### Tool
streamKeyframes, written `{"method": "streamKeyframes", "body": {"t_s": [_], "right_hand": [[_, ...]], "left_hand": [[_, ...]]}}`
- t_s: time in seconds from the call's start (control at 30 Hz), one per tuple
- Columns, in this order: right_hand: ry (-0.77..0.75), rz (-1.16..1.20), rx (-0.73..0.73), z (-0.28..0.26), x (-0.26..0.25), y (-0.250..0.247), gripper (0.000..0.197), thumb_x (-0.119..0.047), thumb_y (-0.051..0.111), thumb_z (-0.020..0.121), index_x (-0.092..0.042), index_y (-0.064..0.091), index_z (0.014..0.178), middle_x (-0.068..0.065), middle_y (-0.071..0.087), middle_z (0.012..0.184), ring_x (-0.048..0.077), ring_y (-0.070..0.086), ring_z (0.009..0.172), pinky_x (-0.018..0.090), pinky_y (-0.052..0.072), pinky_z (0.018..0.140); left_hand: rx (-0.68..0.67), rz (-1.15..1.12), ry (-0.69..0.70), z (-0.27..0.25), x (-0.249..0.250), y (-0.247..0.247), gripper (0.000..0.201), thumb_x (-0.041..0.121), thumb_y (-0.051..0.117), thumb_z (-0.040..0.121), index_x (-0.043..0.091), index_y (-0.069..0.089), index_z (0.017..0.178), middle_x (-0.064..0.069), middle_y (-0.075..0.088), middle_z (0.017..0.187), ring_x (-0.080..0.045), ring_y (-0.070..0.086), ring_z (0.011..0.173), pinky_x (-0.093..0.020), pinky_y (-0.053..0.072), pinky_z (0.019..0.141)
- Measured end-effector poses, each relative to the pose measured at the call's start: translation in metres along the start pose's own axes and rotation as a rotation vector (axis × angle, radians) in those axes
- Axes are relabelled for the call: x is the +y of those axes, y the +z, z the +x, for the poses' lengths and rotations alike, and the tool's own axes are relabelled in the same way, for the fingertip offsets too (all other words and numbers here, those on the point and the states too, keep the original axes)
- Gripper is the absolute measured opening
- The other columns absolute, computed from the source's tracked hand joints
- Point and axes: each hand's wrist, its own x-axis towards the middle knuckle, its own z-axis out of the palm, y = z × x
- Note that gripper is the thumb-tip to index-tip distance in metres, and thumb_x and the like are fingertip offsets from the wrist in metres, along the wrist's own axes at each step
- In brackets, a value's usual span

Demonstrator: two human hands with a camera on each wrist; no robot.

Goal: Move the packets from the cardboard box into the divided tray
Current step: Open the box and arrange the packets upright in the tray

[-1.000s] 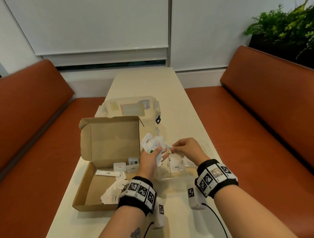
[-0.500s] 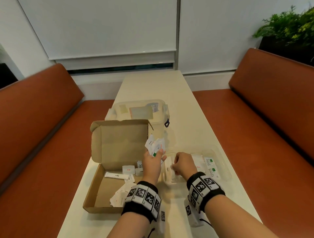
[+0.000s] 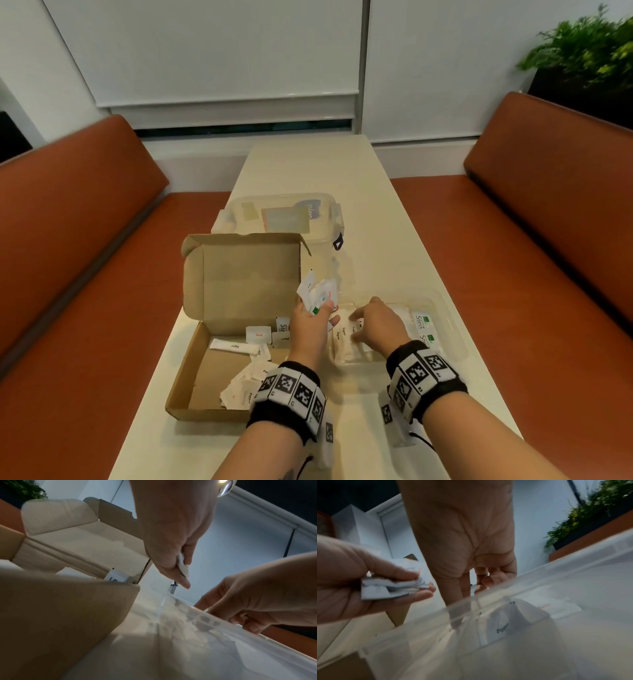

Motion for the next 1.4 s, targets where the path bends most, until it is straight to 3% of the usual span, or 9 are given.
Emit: {"method": "streamKeyframes", "body": {"t_s": [0.17, 0.33, 0.53, 0.6, 0.67, 0.77, 0.97, 1.2, 1.4], "right_hand": [[0.002, -0.009, -0.005, -0.002, 0.004, 0.000, 0.050, -0.026, 0.078, 0.073, -0.025, 0.063, 0.120, 0.005, 0.048, 0.123, 0.022, 0.055, 0.109, 0.031, 0.047, 0.091], [-0.022, 0.054, -0.009, -0.003, 0.008, -0.001, 0.046, -0.027, 0.077, 0.075, -0.025, 0.064, 0.119, 0.004, 0.049, 0.120, 0.021, 0.056, 0.108, 0.029, 0.047, 0.089], [-0.060, 0.656, 0.300, -0.006, 0.012, -0.021, 0.019, -0.017, 0.054, 0.093, -0.019, 0.070, 0.102, -0.006, 0.065, 0.095, 0.006, 0.055, 0.078, 0.013, 0.042, 0.072], [-0.076, 0.732, 0.246, -0.009, 0.015, -0.029, 0.013, -0.018, 0.060, 0.089, -0.019, 0.070, 0.099, -0.007, 0.064, 0.086, 0.010, 0.057, 0.076, 0.021, 0.050, 0.073], [-0.071, 0.762, 0.194, -0.011, 0.020, -0.035, 0.010, -0.014, 0.067, 0.084, -0.017, 0.069, 0.093, -0.004, 0.063, 0.077, 0.012, 0.058, 0.071, 0.020, 0.052, 0.065], [-0.064, 0.817, 0.187, -0.014, 0.026, -0.039, 0.010, -0.006, 0.069, 0.080, -0.013, 0.067, 0.088, 0.001, 0.062, 0.073, 0.017, 0.061, 0.069, 0.016, 0.051, 0.056], [-0.086, 0.814, 0.141, -0.019, 0.032, -0.043, 0.012, -0.003, 0.068, 0.082, -0.007, 0.070, 0.093, -0.002, 0.056, 0.067, 0.013, 0.056, 0.064, 0.019, 0.053, 0.060], [-0.029, 0.894, 0.227, -0.022, 0.042, -0.047, 0.013, -0.003, 0.067, 0.083, -0.010, 0.063, 0.074, 0.010, 0.066, 0.071, 0.019, 0.062, 0.061, 0.030, 0.059, 0.067], [0.031, 0.981, 0.194, -0.022, 0.048, -0.043, 0.003, -0.005, 0.060, 0.090, -0.005, 0.059, 0.092, 0.009, 0.065, 0.076, 0.019, 0.066, 0.059, 0.037, 0.060, 0.067]], "left_hand": [[-0.001, -0.016, -0.045, 0.001, -0.003, 0.003, 0.025, 0.002, 0.062, 0.088, 0.007, 0.056, 0.112, -0.012, 0.066, 0.097, -0.022, 0.068, 0.084, -0.026, 0.059, 0.062], [-0.052, -0.007, -0.064, -0.001, -0.006, 0.007, 0.023, 0.000, 0.062, 0.088, 0.006, 0.059, 0.110, -0.014, 0.068, 0.093, -0.023, 0.069, 0.078, -0.035, 0.060, 0.069], [-0.174, 0.112, -0.086, -0.008, -0.005, 0.011, 0.035, 0.000, 0.062, 0.087, 0.008, 0.058, 0.121, -0.018, 0.068, 0.109, -0.035, 0.065, 0.100, -0.052, 0.053, 0.089], [-0.233, 0.106, -0.130, -0.011, -0.004, 0.014, 0.032, -0.001, 0.061, 0.088, 0.008, 0.059, 0.118, -0.017, 0.067, 0.106, -0.032, 0.066, 0.095, -0.046, 0.057, 0.079], [-0.289, 0.093, -0.161, -0.015, -0.003, 0.018, 0.031, -0.002, 0.059, 0.088, 0.006, 0.058, 0.118, -0.018, 0.066, 0.105, -0.028, 0.066, 0.089, -0.041, 0.059, 0.072], [-0.345, 0.108, -0.169, -0.019, -0.002, 0.024, 0.035, -0.001, 0.058, 0.089, 0.006, 0.055, 0.124, -0.022, 0.064, 0.113, -0.030, 0.066, 0.094, -0.042, 0.059, 0.075], [-0.430, 0.088, -0.166, -0.026, 0.001, 0.033, 0.047, -0.001, 0.056, 0.091, 0.024, 0.050, 0.131, -0.015, 0.065, 0.118, -0.029, 0.066, 0.101, -0.044, 0.057, 0.077], [-0.361, -0.028, -0.229, -0.025, 0.001, 0.036, 0.034, 0.001, 0.055, 0.092, 0.006, 0.055, 0.126, -0.027, 0.063, 0.117, -0.039, 0.063, 0.105, -0.055, 0.053, 0.086], [-0.305, -0.074, -0.225, -0.025, -0.001, 0.039, 0.034, 0.000, 0.055, 0.092, 0.004, 0.056, 0.125, -0.028, 0.063, 0.116, -0.041, 0.064, 0.103, -0.051, 0.056, 0.080]]}}
